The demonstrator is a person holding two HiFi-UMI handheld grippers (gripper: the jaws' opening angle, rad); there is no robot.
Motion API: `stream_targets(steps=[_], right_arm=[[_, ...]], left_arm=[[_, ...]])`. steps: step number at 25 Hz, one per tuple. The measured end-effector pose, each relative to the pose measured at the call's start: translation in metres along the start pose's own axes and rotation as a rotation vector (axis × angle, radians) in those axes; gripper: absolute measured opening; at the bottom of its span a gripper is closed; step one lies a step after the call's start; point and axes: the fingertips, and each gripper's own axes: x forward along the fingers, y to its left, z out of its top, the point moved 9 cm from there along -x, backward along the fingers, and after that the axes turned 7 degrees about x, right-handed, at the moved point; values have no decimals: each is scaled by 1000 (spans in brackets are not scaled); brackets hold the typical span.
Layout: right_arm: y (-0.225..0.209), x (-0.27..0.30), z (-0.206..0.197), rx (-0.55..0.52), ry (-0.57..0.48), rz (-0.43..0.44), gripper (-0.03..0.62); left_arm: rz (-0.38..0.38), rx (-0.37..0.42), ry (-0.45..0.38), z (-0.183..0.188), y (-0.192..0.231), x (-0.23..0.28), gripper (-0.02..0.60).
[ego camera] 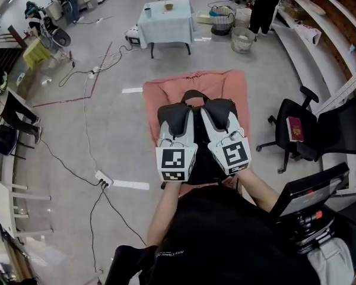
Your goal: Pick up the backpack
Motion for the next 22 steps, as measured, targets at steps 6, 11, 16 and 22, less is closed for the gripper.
stream_targets(steps=[6, 11, 16, 22], right_arm=[[-11, -7, -6, 10, -3, -31, 34], [-10, -3, -8, 20, 0, -18, 34], [-10, -4, -11, 9, 26, -3, 34], [-5, -4, -16, 5, 46, 1, 33]], left_arm=[[-21, 2, -23, 0, -13, 4, 18], [-36, -7, -13, -3, -10, 3, 18], [-20, -26, 0, -9, -12, 4, 18], [-8, -31, 28, -15, -10, 2, 18]])
